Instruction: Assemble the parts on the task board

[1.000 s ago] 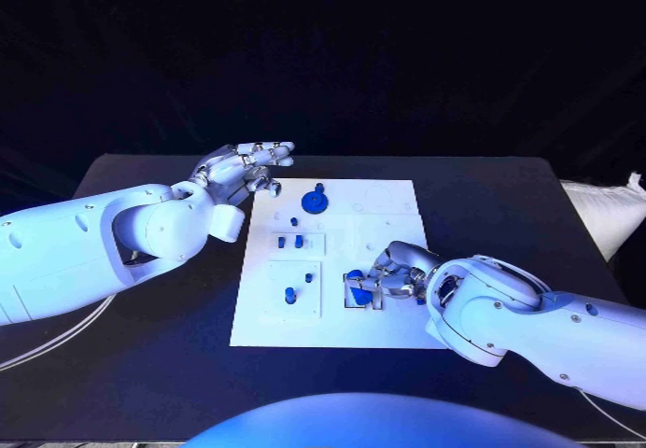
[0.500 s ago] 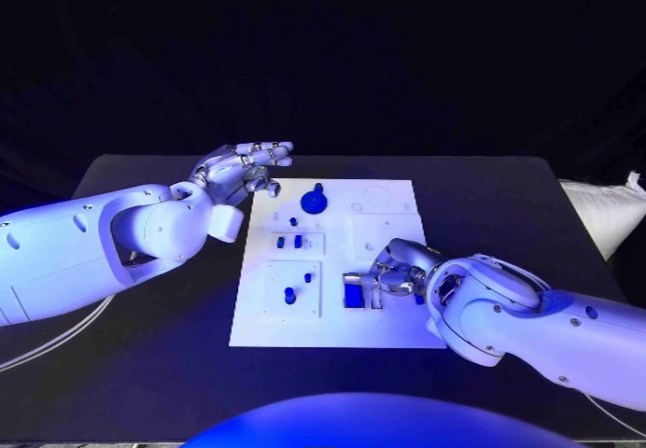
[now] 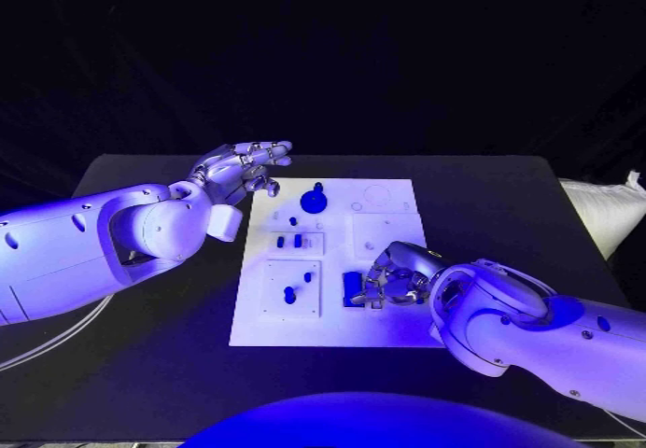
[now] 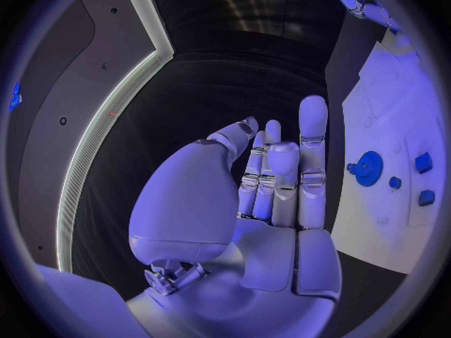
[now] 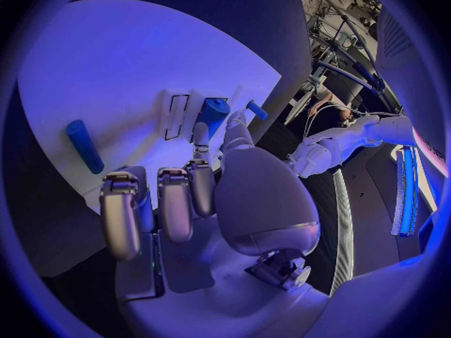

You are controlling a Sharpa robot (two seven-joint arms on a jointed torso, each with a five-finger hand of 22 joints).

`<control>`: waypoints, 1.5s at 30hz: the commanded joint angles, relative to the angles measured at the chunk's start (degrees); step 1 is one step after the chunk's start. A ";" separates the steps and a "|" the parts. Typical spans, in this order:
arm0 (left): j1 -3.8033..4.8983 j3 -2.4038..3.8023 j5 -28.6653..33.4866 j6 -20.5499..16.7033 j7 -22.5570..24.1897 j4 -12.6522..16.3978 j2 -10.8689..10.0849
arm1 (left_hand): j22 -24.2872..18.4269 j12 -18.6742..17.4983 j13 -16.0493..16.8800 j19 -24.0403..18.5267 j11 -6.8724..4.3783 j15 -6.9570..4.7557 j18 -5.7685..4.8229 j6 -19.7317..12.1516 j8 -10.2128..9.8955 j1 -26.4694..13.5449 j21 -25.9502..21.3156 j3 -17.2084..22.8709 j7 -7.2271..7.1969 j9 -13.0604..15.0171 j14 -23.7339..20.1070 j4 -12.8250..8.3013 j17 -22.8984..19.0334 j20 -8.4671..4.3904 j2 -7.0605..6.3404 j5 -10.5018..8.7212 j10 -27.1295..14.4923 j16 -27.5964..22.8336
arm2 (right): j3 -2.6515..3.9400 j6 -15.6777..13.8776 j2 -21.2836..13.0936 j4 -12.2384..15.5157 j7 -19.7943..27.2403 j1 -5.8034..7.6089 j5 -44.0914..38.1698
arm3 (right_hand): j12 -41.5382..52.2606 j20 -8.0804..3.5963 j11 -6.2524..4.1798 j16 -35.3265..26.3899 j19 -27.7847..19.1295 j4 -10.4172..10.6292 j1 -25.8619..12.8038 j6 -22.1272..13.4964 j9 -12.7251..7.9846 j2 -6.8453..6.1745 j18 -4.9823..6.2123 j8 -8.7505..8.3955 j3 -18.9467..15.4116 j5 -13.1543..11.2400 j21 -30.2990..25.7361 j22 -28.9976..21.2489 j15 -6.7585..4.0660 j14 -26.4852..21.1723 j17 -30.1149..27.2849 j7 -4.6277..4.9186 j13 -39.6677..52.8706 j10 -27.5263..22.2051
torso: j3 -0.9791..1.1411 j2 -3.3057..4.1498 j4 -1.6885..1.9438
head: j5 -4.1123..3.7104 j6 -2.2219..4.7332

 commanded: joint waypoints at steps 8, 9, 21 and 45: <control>0.01 0.01 -0.19 1.20 0.18 0.02 0.23 | -0.07 0.18 0.09 -0.35 -0.10 -0.08 1.05 -0.47 0.34 -0.07 -0.30 -0.21 -0.05 0.03 -0.46 -0.05 -0.06 0.00 0.50 0.24 -0.38 0.09 | -0.02 0.94 1.29 -2.56 0.16 -0.13 -4.18 | 0.27 -0.67 -1.36 -0.07 6.00 -1.54 2.79 0.48 0.51 2.13 -0.38 0.30 1.51 -0.12 0.13 15.10 -0.69 4.76 8.94 -0.50 4.43 2.61 | 0.01 0.01 0.07 | -0.13 0.00; 0.01 0.01 -0.19 1.20 0.17 0.01 0.24 | -0.07 0.18 0.09 -0.35 -0.10 -0.08 1.05 -0.47 0.34 -0.07 -0.30 -0.21 -0.05 0.03 -0.46 -0.05 -0.06 0.00 0.50 0.24 -0.38 0.09 | -0.02 0.99 1.39 -2.73 0.15 -0.13 -4.20 | 0.31 -0.69 -1.37 -0.07 6.00 -1.53 2.76 0.50 0.54 2.30 -0.38 0.31 1.61 -0.11 0.13 15.10 -0.70 4.76 8.95 -0.52 4.47 2.63 | 0.01 0.00 0.12 | -0.22 -0.03; 0.01 -0.01 -0.19 1.30 0.00 -0.04 0.09 | -0.22 0.58 0.17 -0.47 -0.08 -0.06 1.09 -0.56 0.46 -0.12 -0.54 -0.24 -0.04 0.02 -0.60 -0.04 -0.33 0.02 0.54 0.25 -0.68 0.05 | 0.04 -1.89 -1.98 -0.24 0.94 -0.26 -2.73 | 1.11 -0.64 -1.07 -0.39 6.00 0.16 -1.27 0.25 1.02 0.73 -0.38 0.15 0.02 -0.08 0.13 15.10 -0.53 4.67 8.48 -0.13 5.17 2.91 | -0.02 -0.06 0.04 | -0.35 0.03; 0.00 -0.05 -0.20 1.42 0.30 -0.06 0.06 | -0.36 0.59 0.18 -0.53 -0.08 -0.06 1.13 -0.56 0.46 -0.12 -0.72 -0.24 -0.04 0.02 -0.62 -0.04 -0.36 0.02 0.55 0.25 -0.69 0.04 | 0.25 2.41 -12.96 1.23 1.62 0.64 -10.35 | -0.07 1.03 1.00 -0.60 6.00 0.75 -0.23 -3.27 -2.97 2.63 -0.38 -6.97 1.02 10.33 0.13 15.10 1.24 4.63 8.33 2.32 5.03 2.25 | 0.02 -0.11 -0.08 | -1.83 0.63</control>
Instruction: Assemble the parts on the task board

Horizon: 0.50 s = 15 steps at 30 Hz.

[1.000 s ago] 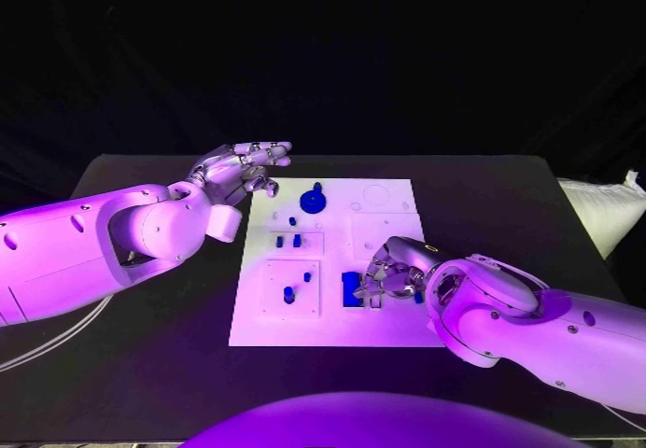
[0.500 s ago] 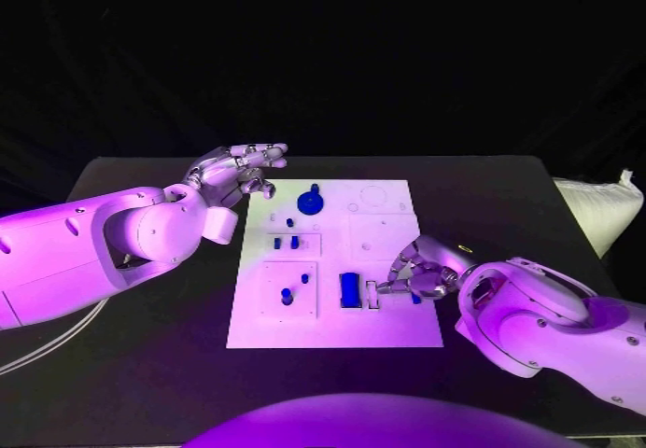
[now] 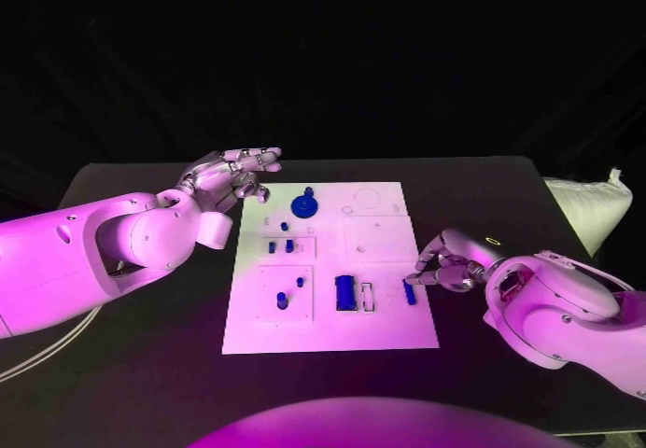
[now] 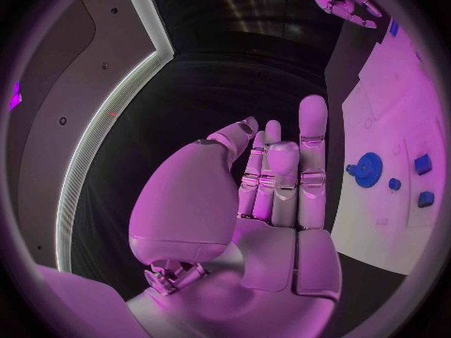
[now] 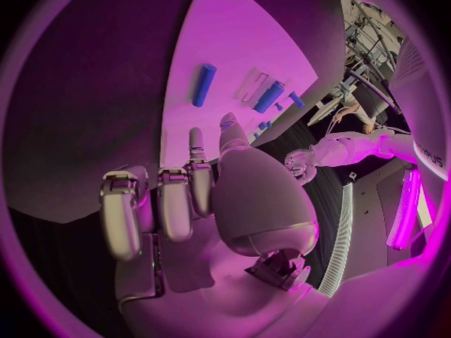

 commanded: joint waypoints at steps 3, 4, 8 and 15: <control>0.01 0.02 -0.20 1.10 0.51 0.01 0.10 | -0.02 0.23 0.09 -0.54 -0.07 0.15 1.12 -0.55 0.25 -0.10 -0.38 -0.23 -0.05 0.03 -0.44 -0.06 -0.12 0.03 0.56 0.25 -0.31 0.03 | -0.15 4.25 0.91 -0.89 -0.23 -1.24 -3.92 | -0.15 0.40 -0.64 0.06 5.99 0.45 -0.25 0.85 -0.26 0.52 -0.39 -0.46 0.11 0.43 0.13 15.08 0.31 4.74 8.30 -0.11 0.35 2.23 | 0.07 0.03 0.09 | -0.03 -0.06; 0.01 0.02 -0.20 1.10 0.51 0.01 0.10 | -0.02 0.23 0.09 -0.54 -0.07 0.15 1.12 -0.55 0.25 -0.10 -0.38 -0.23 -0.05 0.03 -0.44 -0.06 -0.12 0.03 0.56 0.25 -0.31 0.03 | -0.17 4.42 1.16 -1.05 -0.24 -1.49 -3.99 | -0.12 0.40 -0.64 0.07 5.99 0.55 -0.37 0.94 -0.33 0.50 -0.39 -0.51 0.05 0.45 0.13 15.08 0.30 4.74 8.32 -0.12 0.37 2.24 | 0.05 0.05 0.07 | 0.01 -0.05; 0.00 0.02 -0.20 1.10 0.50 0.00 0.08 | -0.02 0.23 0.09 -0.54 -0.07 0.15 1.12 -0.55 0.25 -0.10 -0.38 -0.23 -0.05 0.03 -0.44 -0.06 -0.12 0.03 0.56 0.25 -0.31 0.03 | -0.25 5.40 2.07 -1.76 -0.37 -2.12 -4.34 | -0.17 0.40 -0.65 0.07 5.99 0.72 -0.56 1.13 -0.44 0.46 -0.39 -0.59 -0.04 0.47 0.13 15.08 0.29 4.74 8.33 -0.14 0.36 2.23 | 0.03 0.06 0.07 | 0.10 -0.15; 0.00 0.01 -0.31 1.11 0.49 -0.02 0.06 | -0.02 0.23 0.09 -0.54 -0.07 0.15 1.12 -0.55 0.25 -0.10 -0.38 -0.23 -0.05 0.03 -0.44 -0.06 -0.12 0.03 0.56 0.25 -0.31 0.03 | -0.31 6.76 3.12 -2.82 -0.50 -2.45 -4.65 | -0.28 0.40 -0.68 0.06 5.99 0.89 -0.72 1.33 -0.54 0.46 -0.39 -0.67 -0.10 0.45 0.13 15.08 0.28 4.74 8.31 -0.18 0.31 2.20 | 0.01 0.03 0.09 | 0.03 -0.26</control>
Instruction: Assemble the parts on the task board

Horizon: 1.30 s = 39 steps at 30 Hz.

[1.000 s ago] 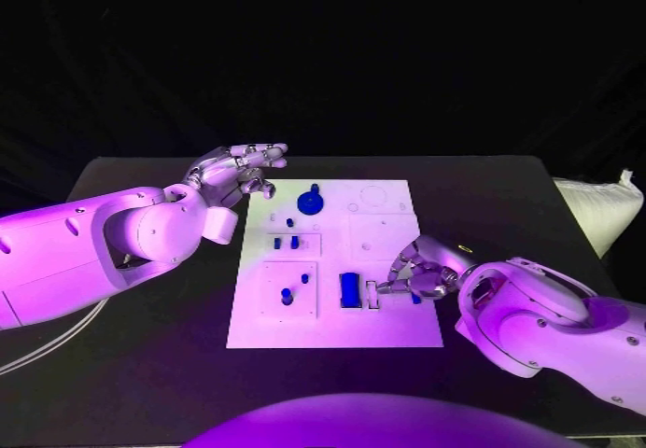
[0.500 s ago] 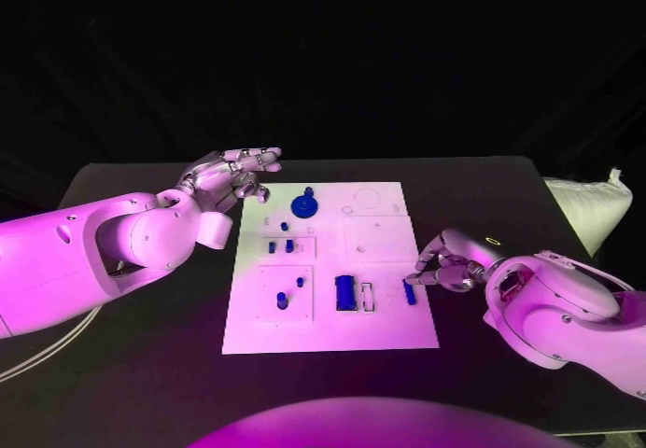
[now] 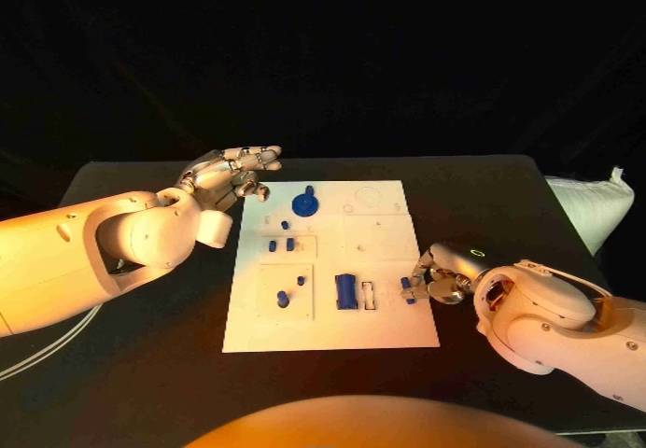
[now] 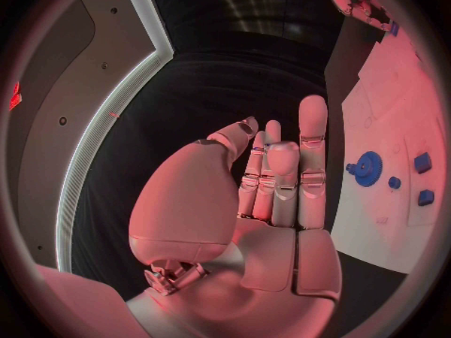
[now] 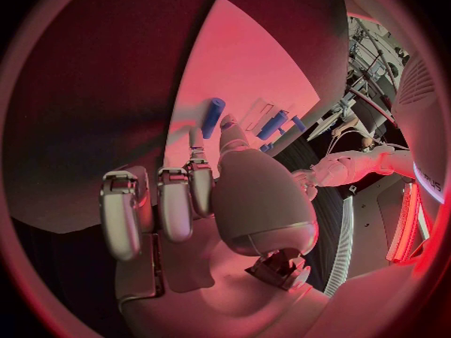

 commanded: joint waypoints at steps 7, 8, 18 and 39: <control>0.00 0.02 -0.32 1.11 0.45 0.04 0.09 | -0.03 0.23 0.10 -0.54 -0.08 0.15 1.12 -0.36 0.25 -0.10 -0.39 -0.23 0.15 0.03 -0.44 -0.06 -0.05 0.03 0.56 0.25 -0.31 0.03 | -0.06 4.27 1.35 -0.89 -0.41 -0.24 -2.87 | -0.53 0.26 -0.93 0.04 6.00 -0.60 1.76 1.10 -0.64 0.57 -0.38 -0.91 1.10 -0.24 0.13 15.09 0.08 4.73 8.32 -0.42 -0.04 2.17 | 0.00 -0.01 0.05 | 0.03 -0.13; 0.00 0.02 -0.32 1.12 0.44 0.05 0.09 | -0.03 0.23 0.10 -0.54 -0.08 0.15 1.12 -0.36 0.25 -0.10 -0.39 -0.23 0.15 0.03 -0.44 -0.06 -0.05 0.03 0.56 0.25 -0.31 0.03 | -0.06 4.63 1.49 -1.02 -0.45 -0.26 -3.34 | -0.60 0.21 -0.96 0.04 6.00 -0.96 2.42 1.25 -0.81 0.72 -0.38 -1.08 1.52 -1.51 0.13 15.09 0.03 4.73 8.32 -0.44 -0.05 2.14 | -0.02 -0.02 0.03 | 0.03 -0.15; -0.01 0.02 -0.33 1.11 0.40 0.08 0.09 | -0.03 0.23 0.10 -0.54 -0.08 0.15 1.12 -0.36 0.25 -0.10 -0.39 -0.23 0.15 0.03 -0.44 -0.06 -0.05 0.03 0.56 0.25 -0.31 0.03 | -0.26 11.10 3.48 -2.54 -1.04 -0.42 -12.59 | -0.99 -0.07 -1.09 -0.10 6.00 -6.77 10.28 2.14 -2.07 1.67 -0.38 -2.44 7.37 -7.48 0.13 15.09 -0.17 4.68 8.23 -0.48 -0.03 1.85 | -0.02 -0.04 0.02 | -0.24 -0.26; -0.01 0.02 -0.74 0.96 0.38 0.25 -0.03 | -0.07 0.43 0.14 -0.60 -0.09 0.14 1.14 -0.36 0.33 -0.06 -0.47 -0.21 0.14 0.03 -0.52 -0.09 -0.19 0.04 0.60 0.26 -0.41 0.01 | -0.42 10.49 3.71 -3.47 -1.14 -0.47 -1.25 | -1.45 0.45 -0.74 0.38 6.00 -5.97 -0.65 2.90 -4.59 -0.75 -0.38 -5.26 28.27 8.81 0.13 15.09 0.38 4.87 9.15 0.19 0.16 1.94 | -0.01 -0.03 0.01 | 0.06 -0.50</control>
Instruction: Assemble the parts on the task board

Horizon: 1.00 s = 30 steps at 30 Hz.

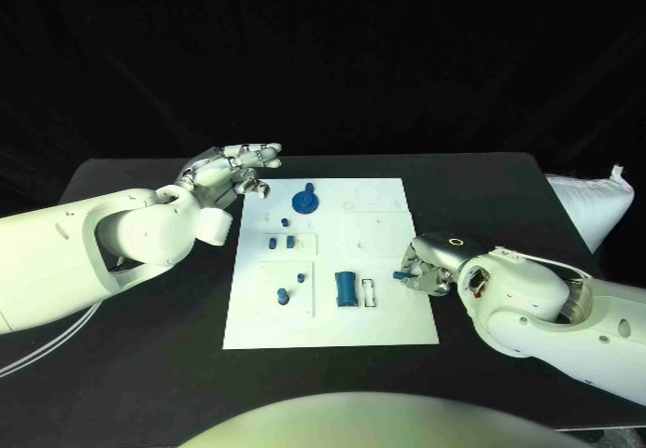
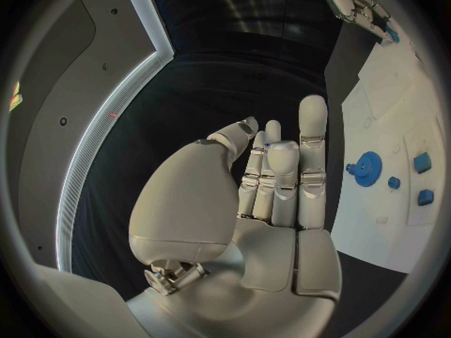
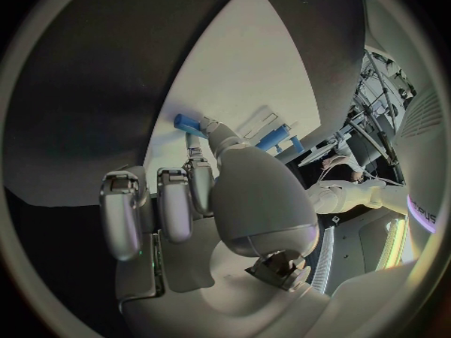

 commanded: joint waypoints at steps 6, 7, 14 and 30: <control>0.01 0.03 -0.47 0.91 0.38 0.23 -0.01 | -0.08 0.19 0.05 -0.39 -0.09 -0.06 1.14 -0.36 0.34 -0.06 -0.13 -0.21 0.14 0.03 -0.32 -0.09 -0.06 -0.17 0.60 0.26 -0.42 0.01 | -0.96 -4.23 -0.96 0.57 -1.55 -1.13 14.37 | 0.60 0.51 -0.99 0.54 6.00 2.64 -6.27 1.34 -0.06 -4.15 -0.39 0.40 16.29 -2.60 0.13 15.05 0.06 4.83 9.40 -0.15 0.36 2.54 | 0.01 -0.03 0.02 | -0.02 0.03; 0.01 0.03 -0.47 0.92 0.39 0.23 0.00 | -0.08 0.19 0.05 -0.39 -0.09 -0.06 1.14 -0.36 0.34 -0.06 -0.13 -0.21 0.14 0.03 -0.32 -0.09 -0.06 -0.17 0.60 0.26 -0.42 0.01 | -0.92 -5.12 -1.07 0.85 -1.55 -1.06 14.67 | 0.69 0.50 -0.97 0.58 6.00 2.73 -6.65 1.44 -0.02 -4.47 -0.39 0.44 16.44 -3.26 0.13 15.05 0.03 4.84 9.45 -0.20 0.42 2.59 | -0.01 -0.03 0.03 | -0.05 0.06; 0.01 0.03 -0.48 0.90 0.41 0.32 -0.06 | -0.08 0.19 0.05 -0.39 -0.09 -0.06 1.14 -0.36 0.34 -0.06 -0.13 -0.21 0.14 0.03 -0.32 -0.09 -0.06 -0.17 0.60 0.26 -0.42 0.01 | -0.70 -12.75 -1.76 3.24 -1.62 -0.50 18.24 | 1.45 0.41 -1.14 0.79 6.00 3.62 -9.00 2.05 0.21 -6.58 -0.39 0.70 15.40 -7.81 0.13 15.05 -0.09 4.92 9.78 -0.47 0.85 3.01 | 0.00 0.04 0.01 | 0.06 0.02; 0.02 0.03 -0.49 0.97 0.36 0.52 -0.07 | -0.08 0.23 0.06 -0.40 -0.09 -0.06 1.14 -0.35 0.36 -0.04 -0.13 -0.20 0.13 0.03 -0.33 -0.10 -0.07 -0.17 0.61 0.26 -0.44 0.01 | -0.70 -14.89 0.44 4.43 -2.08 -0.48 26.06 | 4.11 -0.15 -1.84 0.84 6.00 6.13 -12.38 4.01 1.01 -8.12 -0.39 1.64 9.90 -1.68 0.13 15.05 -0.68 4.94 9.84 -1.32 2.41 4.05 | 0.01 0.06 0.05 | 0.24 -0.20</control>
